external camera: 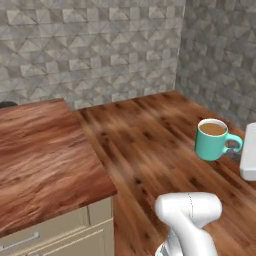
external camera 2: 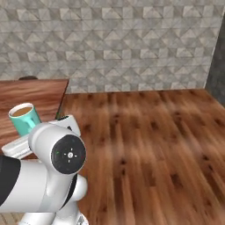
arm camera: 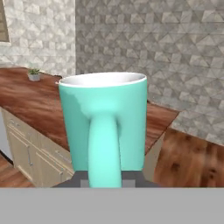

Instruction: Pick up the brewed coffee from the coffee machine and place it next to the breakfast plate on the dining counter.

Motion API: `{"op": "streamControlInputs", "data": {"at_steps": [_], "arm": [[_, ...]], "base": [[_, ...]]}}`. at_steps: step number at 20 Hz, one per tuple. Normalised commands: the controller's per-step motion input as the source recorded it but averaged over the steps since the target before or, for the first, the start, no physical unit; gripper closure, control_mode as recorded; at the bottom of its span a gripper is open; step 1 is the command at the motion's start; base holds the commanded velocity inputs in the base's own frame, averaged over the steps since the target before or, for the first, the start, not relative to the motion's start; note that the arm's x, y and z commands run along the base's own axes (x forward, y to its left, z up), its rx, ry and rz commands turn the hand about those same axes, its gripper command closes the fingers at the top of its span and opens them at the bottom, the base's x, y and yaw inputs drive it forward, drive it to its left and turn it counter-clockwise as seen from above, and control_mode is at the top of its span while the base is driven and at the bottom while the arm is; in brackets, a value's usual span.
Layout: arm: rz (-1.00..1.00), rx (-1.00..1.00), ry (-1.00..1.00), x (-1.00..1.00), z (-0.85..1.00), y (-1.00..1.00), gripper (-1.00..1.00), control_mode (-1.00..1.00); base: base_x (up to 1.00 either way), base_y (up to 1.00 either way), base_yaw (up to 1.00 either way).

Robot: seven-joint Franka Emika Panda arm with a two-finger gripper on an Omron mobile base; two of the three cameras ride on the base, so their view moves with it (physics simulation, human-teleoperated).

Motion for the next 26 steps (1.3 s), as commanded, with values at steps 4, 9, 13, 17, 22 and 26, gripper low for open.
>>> {"op": "streamControlInputs", "data": {"at_steps": [4, 9, 13, 17, 22, 26], "arm": [[0.00, 0.00, 0.00, 0.00, 0.00, 0.00, 1.00, 1.00], [0.00, 0.00, 0.00, 0.00, 0.00, 0.00, 1.00, 1.00], [0.00, 0.00, 0.00, 0.00, 0.00, 0.00, 1.00, 1.00], [0.00, 0.00, 0.00, 0.00, 0.00, 0.00, 1.00, 1.00], [0.00, 0.00, 0.00, 0.00, 0.00, 0.00, 1.00, 1.00], [0.00, 0.00, 0.00, 0.00, 0.00, 0.00, 1.00, 1.00]], "base": [[0.84, -1.00, 0.10], [0.93, -1.00, 0.12], [1.00, -1.00, 0.15], [1.00, -0.94, 0.22], [1.00, -0.62, 0.34], [1.00, -0.35, 0.43]]}}
